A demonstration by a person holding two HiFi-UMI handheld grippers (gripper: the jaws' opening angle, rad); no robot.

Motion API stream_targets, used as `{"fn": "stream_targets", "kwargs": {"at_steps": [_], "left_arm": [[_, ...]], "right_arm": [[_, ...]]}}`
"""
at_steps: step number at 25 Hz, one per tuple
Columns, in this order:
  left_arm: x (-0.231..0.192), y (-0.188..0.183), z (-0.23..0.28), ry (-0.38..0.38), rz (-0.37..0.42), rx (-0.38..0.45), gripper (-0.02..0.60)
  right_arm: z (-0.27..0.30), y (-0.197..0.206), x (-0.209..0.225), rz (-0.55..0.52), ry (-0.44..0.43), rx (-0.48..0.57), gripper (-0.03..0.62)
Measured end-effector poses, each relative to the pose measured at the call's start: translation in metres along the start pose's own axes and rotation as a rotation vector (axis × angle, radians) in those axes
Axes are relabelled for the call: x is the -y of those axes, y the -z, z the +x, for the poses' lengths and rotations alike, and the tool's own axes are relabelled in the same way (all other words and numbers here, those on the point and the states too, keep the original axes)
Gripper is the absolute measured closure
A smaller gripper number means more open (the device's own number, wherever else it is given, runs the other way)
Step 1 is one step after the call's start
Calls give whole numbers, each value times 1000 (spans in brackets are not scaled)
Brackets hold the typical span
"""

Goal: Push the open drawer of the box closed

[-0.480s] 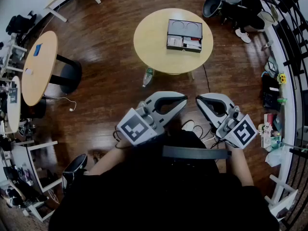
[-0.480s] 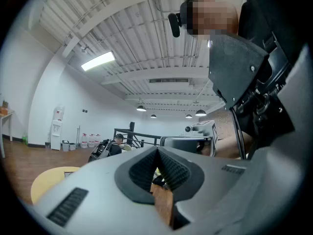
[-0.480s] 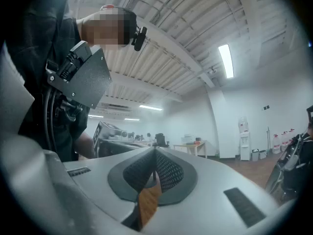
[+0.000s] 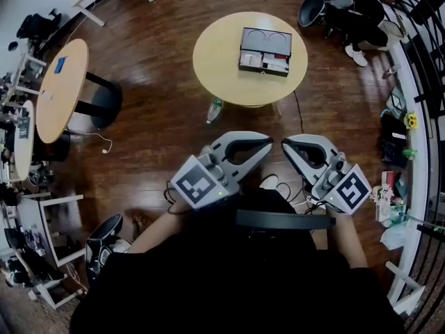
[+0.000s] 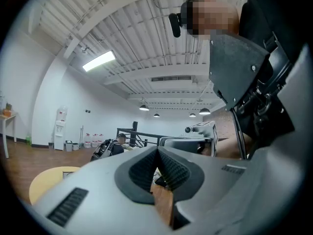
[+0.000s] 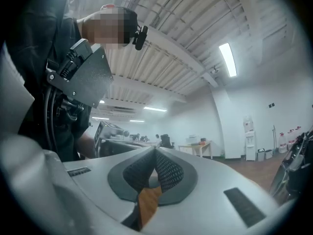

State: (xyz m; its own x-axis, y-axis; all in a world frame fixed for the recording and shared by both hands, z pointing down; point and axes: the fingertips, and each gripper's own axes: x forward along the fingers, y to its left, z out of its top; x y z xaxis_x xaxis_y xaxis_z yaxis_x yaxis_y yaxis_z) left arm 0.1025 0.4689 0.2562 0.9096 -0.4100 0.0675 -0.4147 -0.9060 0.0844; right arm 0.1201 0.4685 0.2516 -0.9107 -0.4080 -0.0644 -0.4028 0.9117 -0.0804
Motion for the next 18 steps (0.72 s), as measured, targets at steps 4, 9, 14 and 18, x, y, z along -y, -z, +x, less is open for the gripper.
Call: {"fn": "stream_targets", "kwargs": {"at_steps": [4,9,14,18], "left_arm": [[10,-3,13,-22,-2,3,549],[6,-4,22,-49,-14,17,549],[-16,5,16,-50,-9,-9,549],[-52,5,6,-37,-26,-3,549]], "right_arm": [[-13,-1,2,-9,-30,-6,574],[-17,-1,14,0,-37,7,574],[1,9,27,12,-29,-12,574],[32,11,44,7,-5,-20,574]]}}
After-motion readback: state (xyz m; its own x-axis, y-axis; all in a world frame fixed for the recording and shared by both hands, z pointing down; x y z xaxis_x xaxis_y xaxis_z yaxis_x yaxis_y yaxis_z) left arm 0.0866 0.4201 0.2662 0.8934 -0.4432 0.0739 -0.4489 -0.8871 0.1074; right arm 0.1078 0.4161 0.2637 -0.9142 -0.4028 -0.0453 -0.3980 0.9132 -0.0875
